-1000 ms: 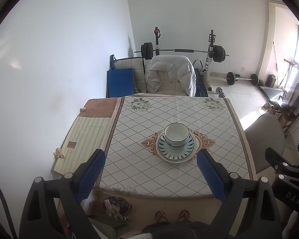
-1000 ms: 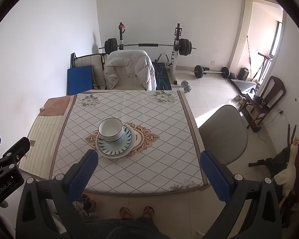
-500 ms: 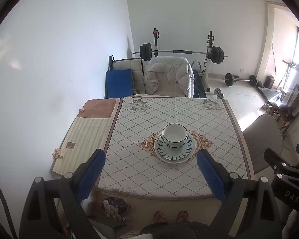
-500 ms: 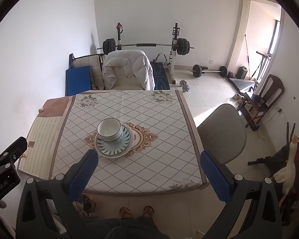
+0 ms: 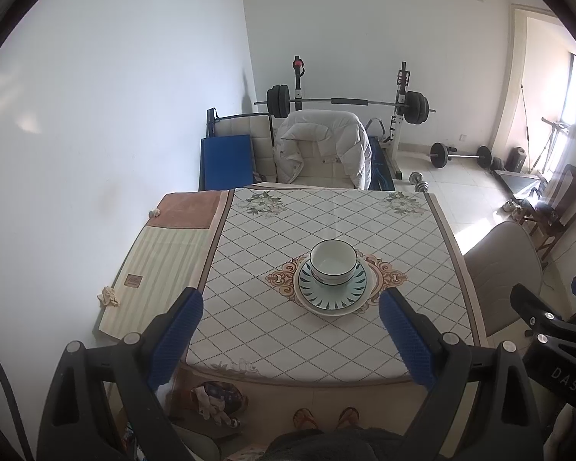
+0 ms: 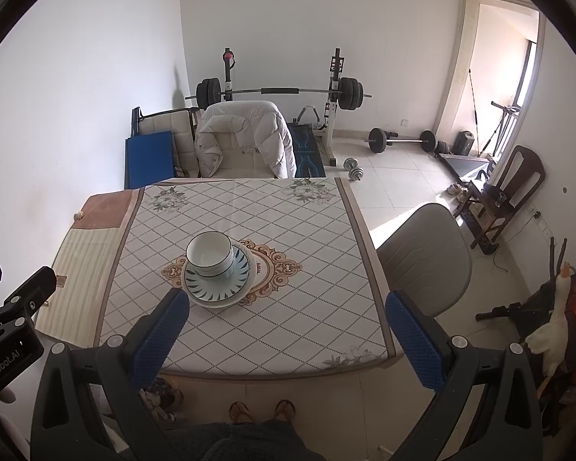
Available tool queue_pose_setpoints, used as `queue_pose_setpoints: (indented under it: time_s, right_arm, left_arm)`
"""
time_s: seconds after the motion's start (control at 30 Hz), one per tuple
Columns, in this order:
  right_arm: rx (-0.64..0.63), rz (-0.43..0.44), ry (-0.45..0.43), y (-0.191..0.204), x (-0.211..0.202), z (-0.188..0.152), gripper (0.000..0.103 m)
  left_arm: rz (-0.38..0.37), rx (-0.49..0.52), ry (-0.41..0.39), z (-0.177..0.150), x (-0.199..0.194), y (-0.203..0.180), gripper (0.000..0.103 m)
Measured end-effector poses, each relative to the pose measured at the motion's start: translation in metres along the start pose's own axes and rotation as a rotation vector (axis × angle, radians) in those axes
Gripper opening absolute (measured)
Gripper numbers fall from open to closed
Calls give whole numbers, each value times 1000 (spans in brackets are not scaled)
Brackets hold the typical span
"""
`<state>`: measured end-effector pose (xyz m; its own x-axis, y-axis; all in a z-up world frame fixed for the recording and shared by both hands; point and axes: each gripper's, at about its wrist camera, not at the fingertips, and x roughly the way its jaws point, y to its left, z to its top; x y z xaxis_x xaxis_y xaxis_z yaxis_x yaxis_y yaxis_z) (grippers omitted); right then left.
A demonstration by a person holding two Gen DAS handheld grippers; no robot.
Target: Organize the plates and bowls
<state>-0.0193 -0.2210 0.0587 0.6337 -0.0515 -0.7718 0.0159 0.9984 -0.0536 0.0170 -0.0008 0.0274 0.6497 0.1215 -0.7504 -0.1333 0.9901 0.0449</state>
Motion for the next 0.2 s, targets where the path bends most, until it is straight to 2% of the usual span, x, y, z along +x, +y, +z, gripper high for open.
queue_pose_setpoints:
  time_s: [0.2]
  right_arm:
    - [1,-1,1,-1,0,0,103]
  left_arm:
    - [-8,6,12,1,2,-4,94]
